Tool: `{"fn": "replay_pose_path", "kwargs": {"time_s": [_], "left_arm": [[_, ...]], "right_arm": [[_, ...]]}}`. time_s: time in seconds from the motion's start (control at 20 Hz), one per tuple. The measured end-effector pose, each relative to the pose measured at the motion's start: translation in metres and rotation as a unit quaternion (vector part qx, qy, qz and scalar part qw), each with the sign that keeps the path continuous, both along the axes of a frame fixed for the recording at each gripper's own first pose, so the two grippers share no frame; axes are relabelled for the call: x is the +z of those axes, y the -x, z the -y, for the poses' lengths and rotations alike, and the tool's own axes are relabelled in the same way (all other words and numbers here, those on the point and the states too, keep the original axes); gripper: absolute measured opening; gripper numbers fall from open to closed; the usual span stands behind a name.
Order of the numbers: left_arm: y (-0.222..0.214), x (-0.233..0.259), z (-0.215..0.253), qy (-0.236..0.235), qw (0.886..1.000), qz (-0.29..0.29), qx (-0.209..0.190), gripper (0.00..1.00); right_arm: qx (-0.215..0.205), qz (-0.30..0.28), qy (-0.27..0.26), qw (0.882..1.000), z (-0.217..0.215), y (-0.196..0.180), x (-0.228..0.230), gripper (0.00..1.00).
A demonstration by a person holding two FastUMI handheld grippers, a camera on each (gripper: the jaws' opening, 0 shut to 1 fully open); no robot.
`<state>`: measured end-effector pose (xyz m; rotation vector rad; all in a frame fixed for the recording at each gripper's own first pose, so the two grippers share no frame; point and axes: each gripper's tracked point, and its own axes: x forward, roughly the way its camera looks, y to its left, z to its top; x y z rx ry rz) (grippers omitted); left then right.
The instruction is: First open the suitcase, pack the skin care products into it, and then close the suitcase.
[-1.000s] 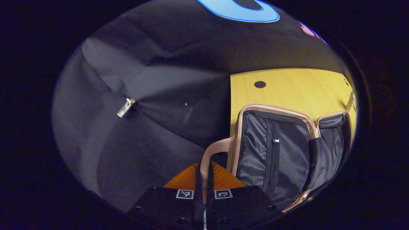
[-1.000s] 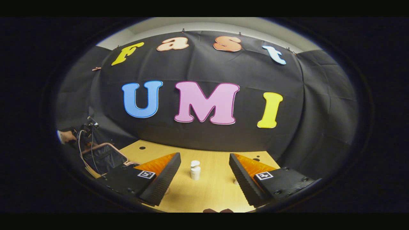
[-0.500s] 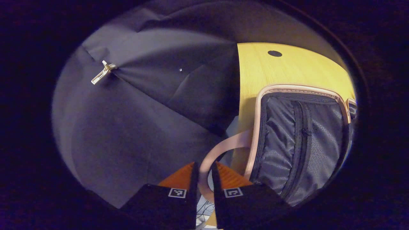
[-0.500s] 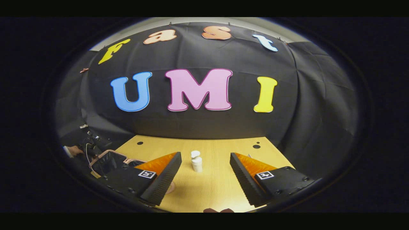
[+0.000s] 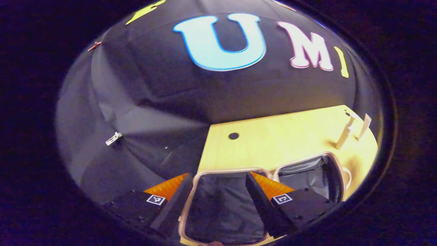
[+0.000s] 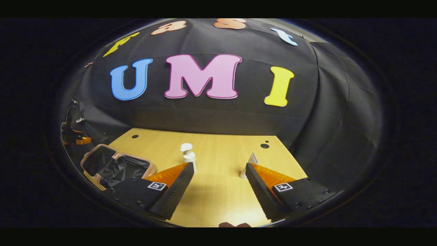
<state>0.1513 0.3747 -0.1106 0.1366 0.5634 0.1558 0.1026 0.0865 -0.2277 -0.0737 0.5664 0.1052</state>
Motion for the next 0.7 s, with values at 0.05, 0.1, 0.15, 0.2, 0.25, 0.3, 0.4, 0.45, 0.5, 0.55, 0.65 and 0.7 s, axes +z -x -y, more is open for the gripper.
{"fn": "replay_pose_path", "kwargs": {"time_s": [0.05,0.1,0.15,0.2,0.25,0.3,0.4,0.45,0.5,0.55,0.65,0.7], "left_arm": [[-0.006,0.002,0.050,0.029,0.999,0.001,-0.032,0.98],[-0.012,0.006,0.095,0.054,0.996,0.002,-0.065,0.98],[-0.020,0.010,0.135,0.067,0.993,0.008,-0.096,0.98],[-0.029,0.009,0.173,0.075,0.989,0.012,-0.126,0.98],[-0.037,0.005,0.209,0.080,0.985,0.010,-0.154,0.98],[-0.040,0.001,0.235,0.081,0.980,0.009,-0.181,0.98],[-0.059,-0.013,0.291,0.072,0.974,0.014,-0.216,0.98],[-0.068,-0.023,0.310,0.067,0.973,0.008,-0.220,0.98],[-0.081,-0.036,0.331,0.064,0.972,-0.002,-0.224,0.98],[-0.093,-0.042,0.339,0.061,0.972,-0.011,-0.227,0.98],[-0.111,-0.053,0.355,0.046,0.972,-0.019,-0.232,0.98],[-0.118,-0.062,0.364,0.042,0.972,-0.024,-0.229,0.98]], "right_arm": [[-0.007,-0.004,0.003,1.000,0.011,-0.003,-0.009,0.98],[-0.011,-0.015,0.002,1.000,0.019,-0.005,-0.020,0.97],[-0.014,-0.026,-0.005,1.000,0.026,-0.006,-0.031,0.97],[-0.015,-0.031,-0.013,0.999,0.030,-0.007,-0.037,0.98],[-0.016,-0.035,-0.016,0.999,0.035,-0.009,-0.045,0.98],[-0.015,-0.043,-0.016,0.999,0.044,-0.014,-0.054,0.97],[-0.007,-0.057,-0.012,0.998,0.057,-0.024,-0.075,0.97],[-0.002,-0.063,-0.008,0.998,0.061,-0.030,-0.086,0.97],[0.002,-0.071,-0.003,0.997,0.066,-0.036,-0.099,0.97],[0.002,-0.075,0.004,0.997,0.070,-0.040,-0.110,0.97],[0.000,-0.079,0.013,0.997,0.078,-0.050,-0.131,0.98],[0.002,-0.086,0.011,0.996,0.079,-0.052,-0.144,0.98]]}}
